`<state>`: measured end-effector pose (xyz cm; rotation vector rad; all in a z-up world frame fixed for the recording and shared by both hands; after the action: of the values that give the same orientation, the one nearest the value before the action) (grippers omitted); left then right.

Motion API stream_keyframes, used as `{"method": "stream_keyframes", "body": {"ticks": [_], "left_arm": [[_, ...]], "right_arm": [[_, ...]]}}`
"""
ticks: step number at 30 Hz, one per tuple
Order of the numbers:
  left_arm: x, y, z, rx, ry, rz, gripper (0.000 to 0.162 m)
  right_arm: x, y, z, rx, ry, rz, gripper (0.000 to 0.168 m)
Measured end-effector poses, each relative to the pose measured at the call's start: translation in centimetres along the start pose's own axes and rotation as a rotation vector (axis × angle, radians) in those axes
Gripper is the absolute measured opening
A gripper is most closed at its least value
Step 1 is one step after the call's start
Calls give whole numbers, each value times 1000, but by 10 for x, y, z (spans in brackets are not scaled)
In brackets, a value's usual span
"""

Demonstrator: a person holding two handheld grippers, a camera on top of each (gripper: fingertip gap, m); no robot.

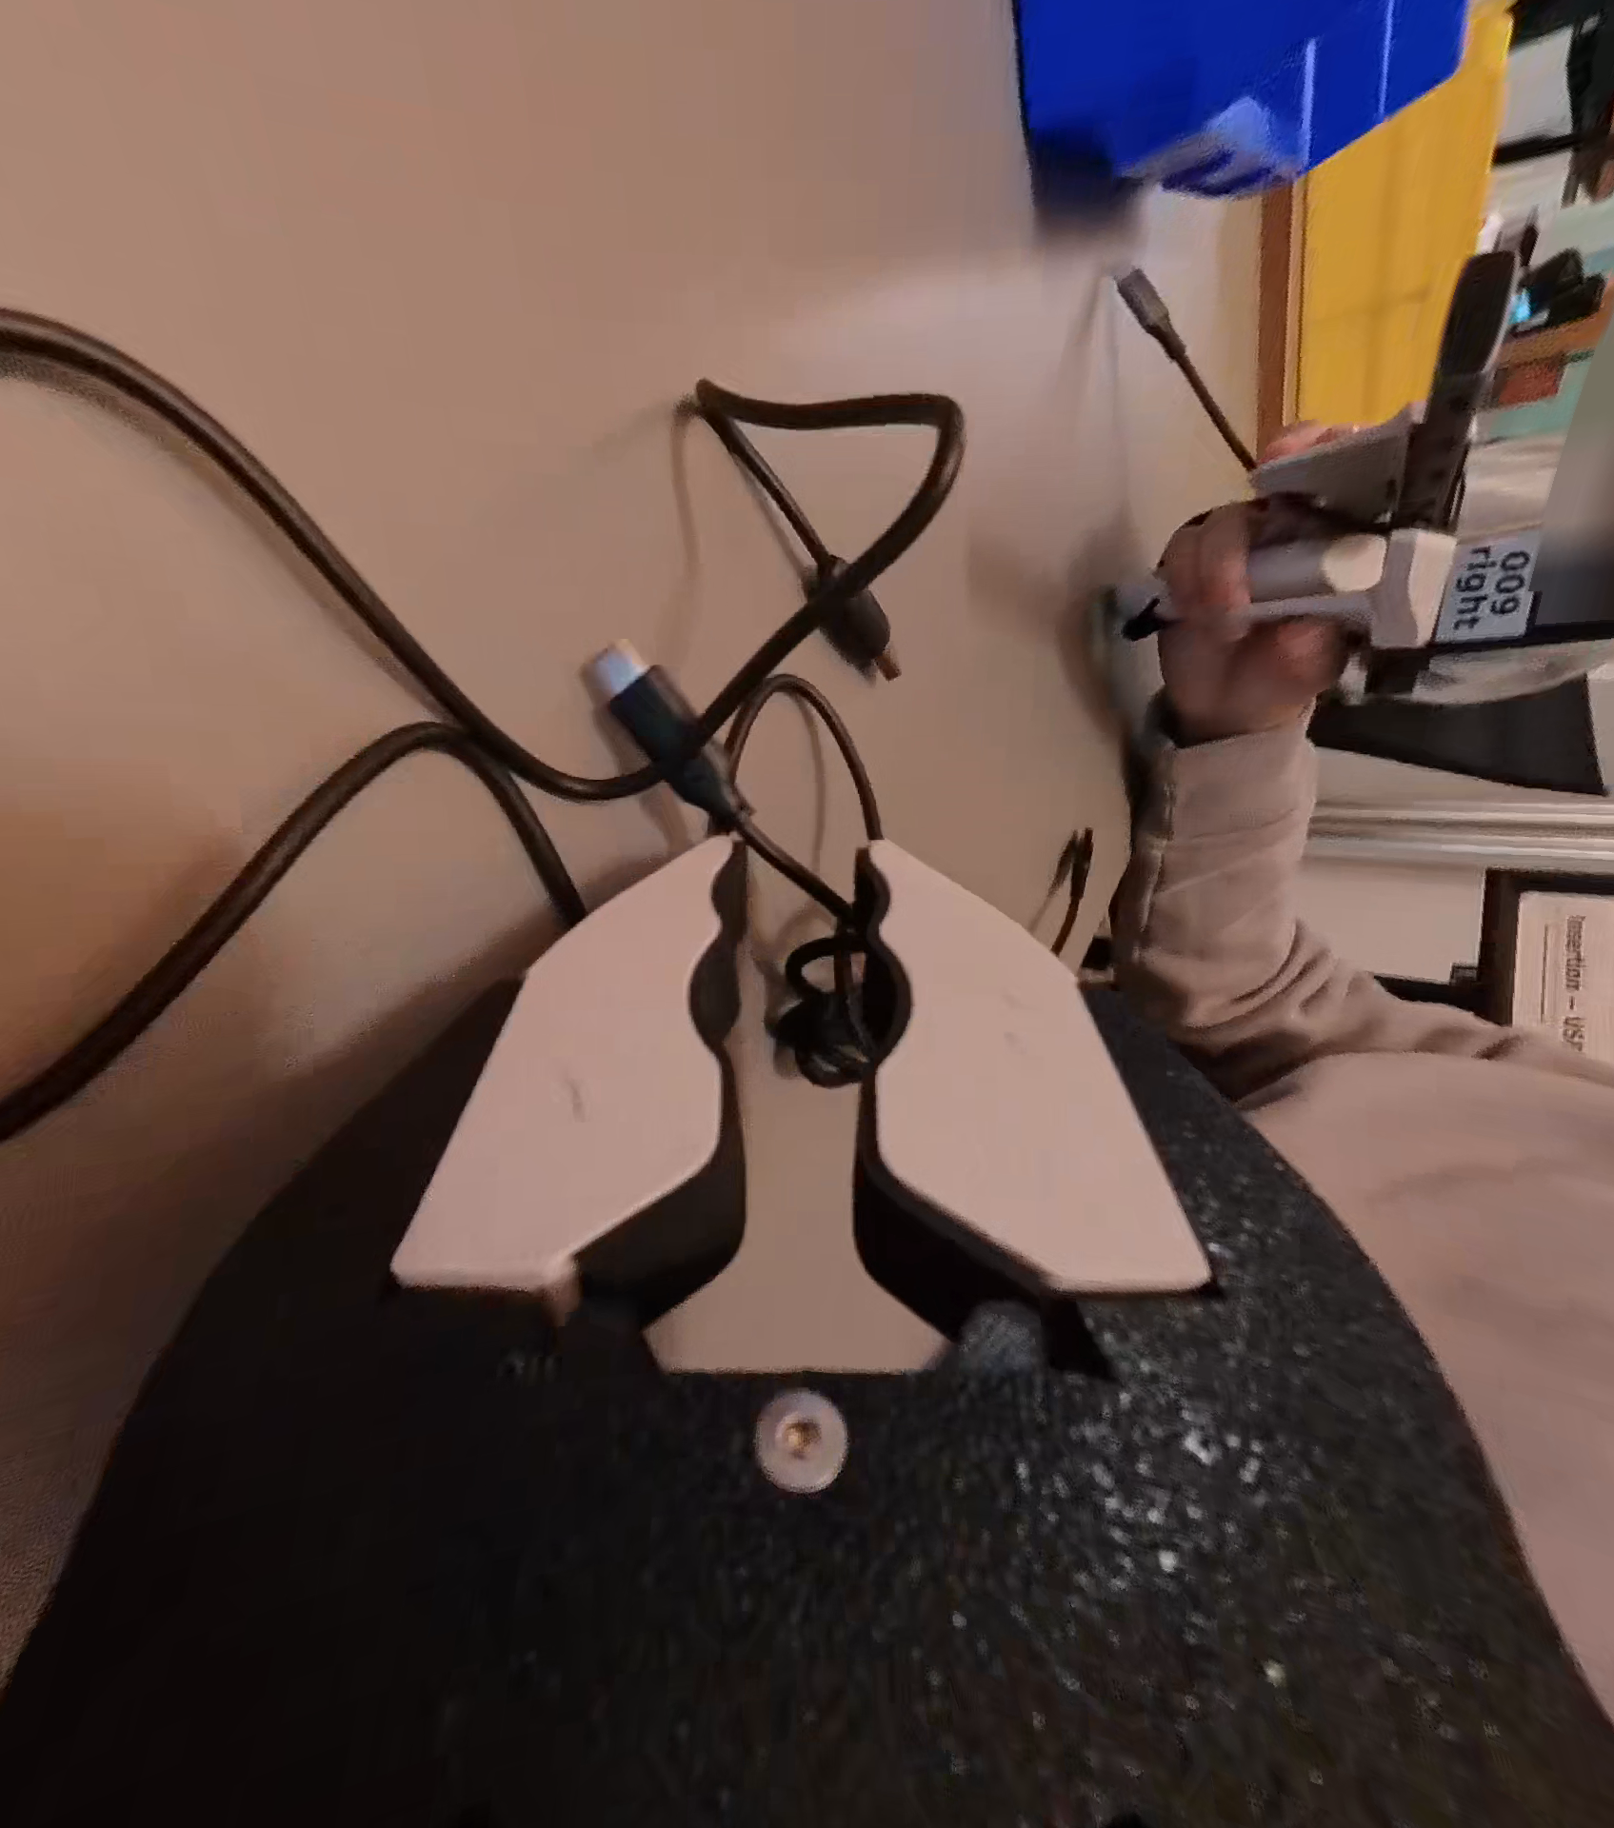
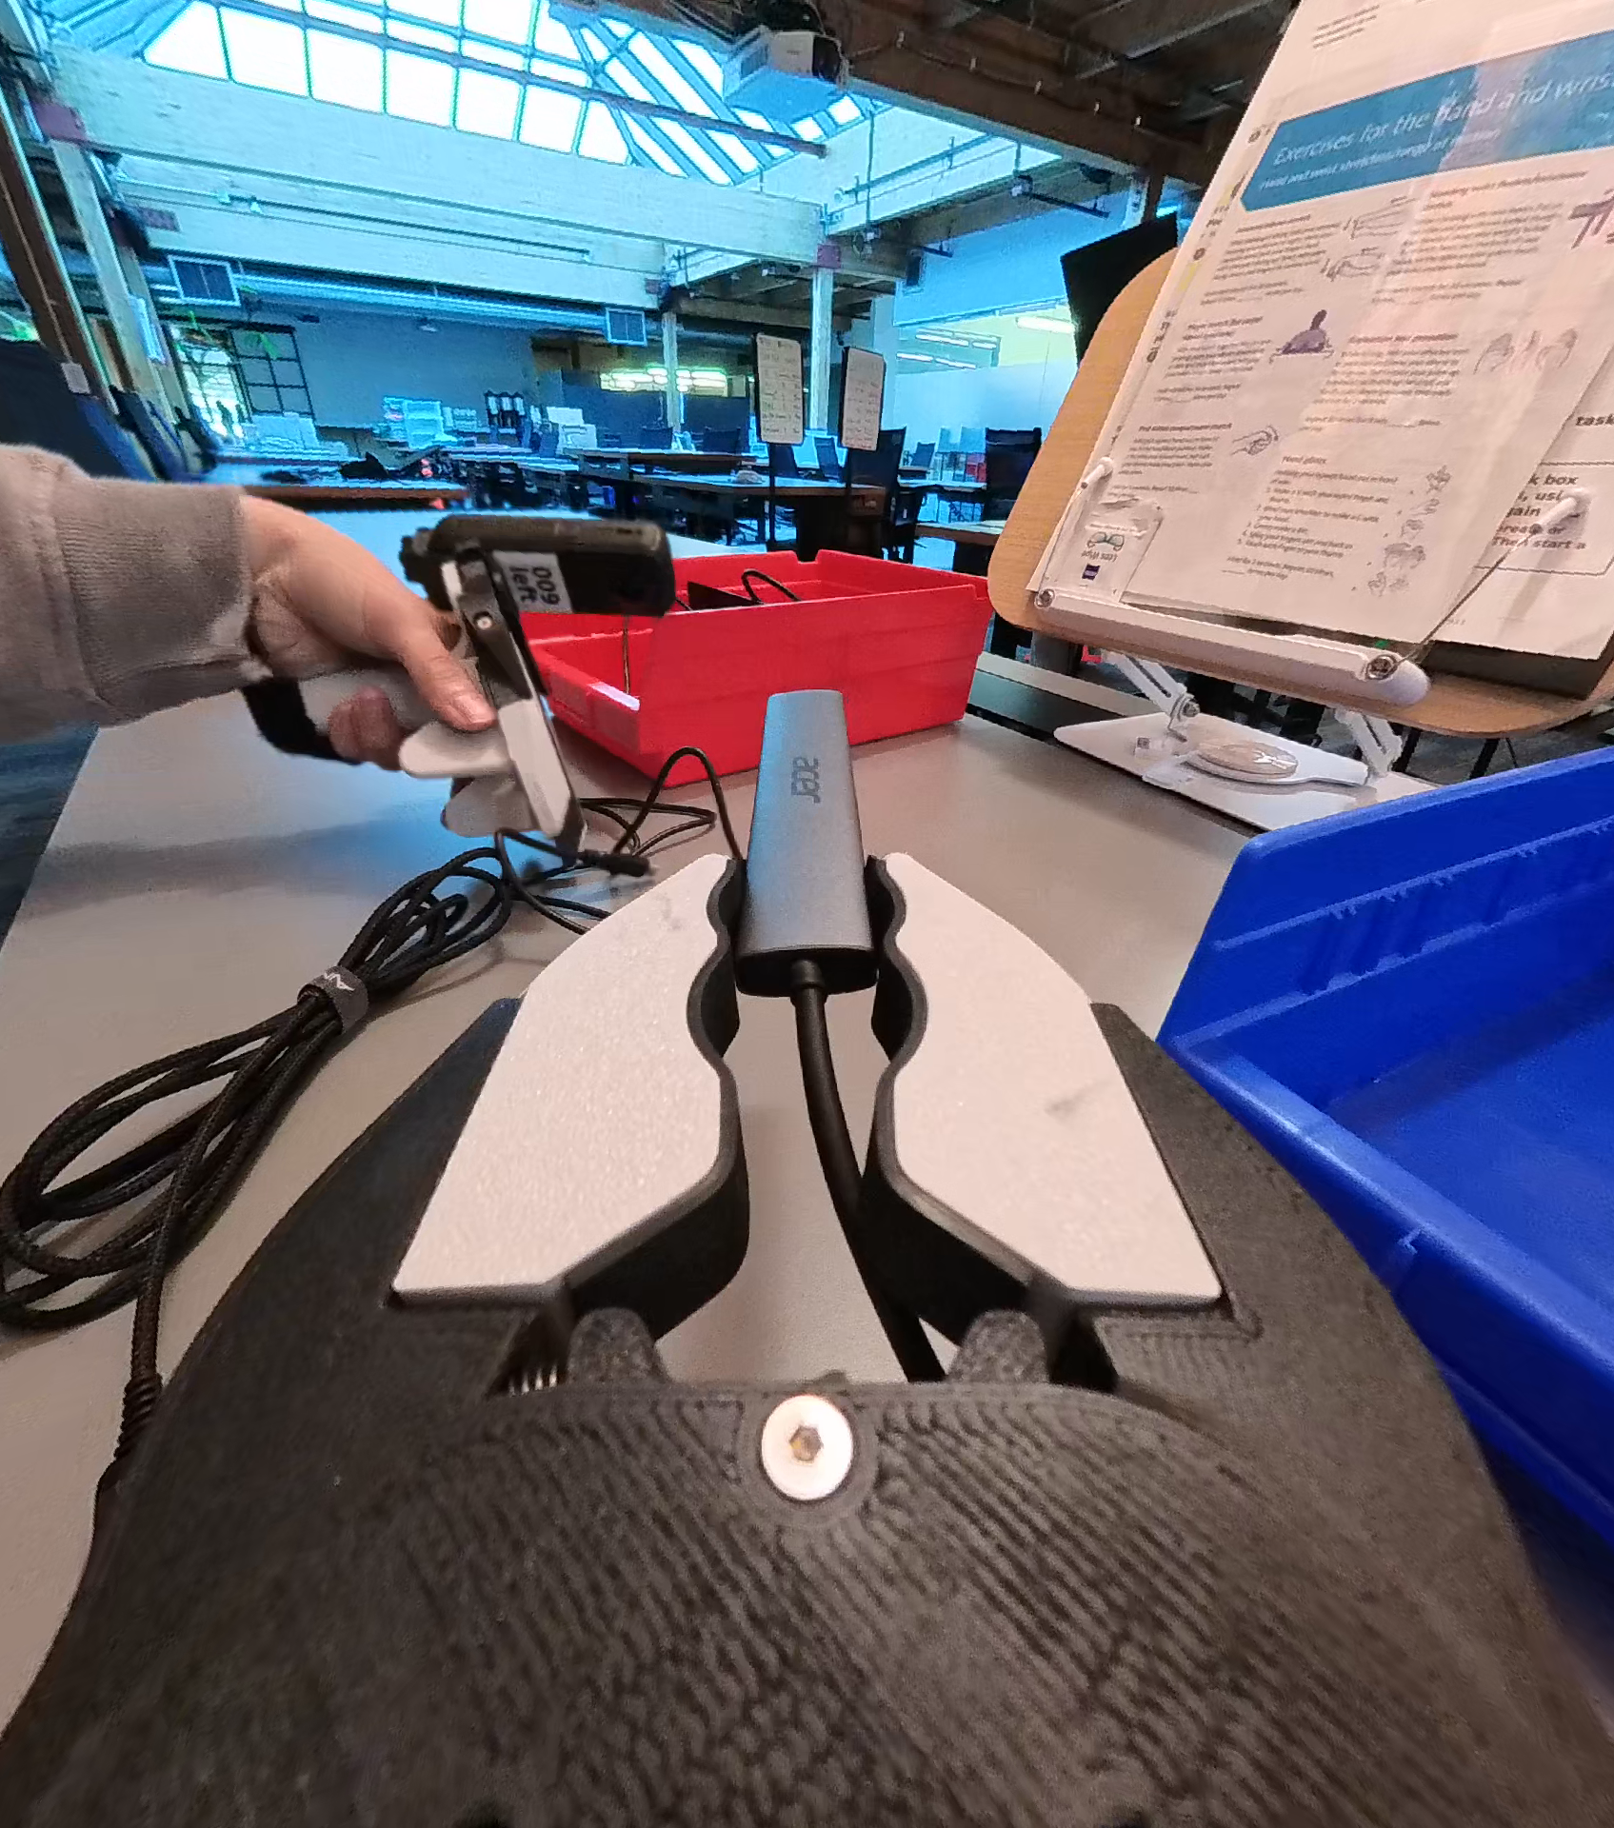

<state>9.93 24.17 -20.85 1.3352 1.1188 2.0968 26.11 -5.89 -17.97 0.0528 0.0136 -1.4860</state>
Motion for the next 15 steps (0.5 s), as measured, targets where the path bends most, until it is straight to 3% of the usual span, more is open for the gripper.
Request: {"method": "stream_keyframes", "body": {"ticks": [3, 6, 9, 15], "left_arm": [[-3, 0, -1, 51, 63, 7, 15], [-9, -2, -4, 108, 79, 25, 24], [-15, -5, -8, 128, 84, 41, 17], [-16, 7, -7, 27, 208, 54, 9]], "right_arm": [[0, 0, 0, -2, 0, 0, 24], [-1, -1, 0, 4, -5, 5, 24], [-2, -1, 0, 10, -14, 10, 24], [-2, -2, 0, 20, -18, 10, 24]]}}
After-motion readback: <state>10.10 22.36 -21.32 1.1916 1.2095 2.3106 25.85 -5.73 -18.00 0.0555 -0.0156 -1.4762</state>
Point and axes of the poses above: each gripper's, where its closed fingertips meet, x back along the fingers, z out of its top, y = z × x across the jaws, the point moved 9 cm from there along x, back along the fingers
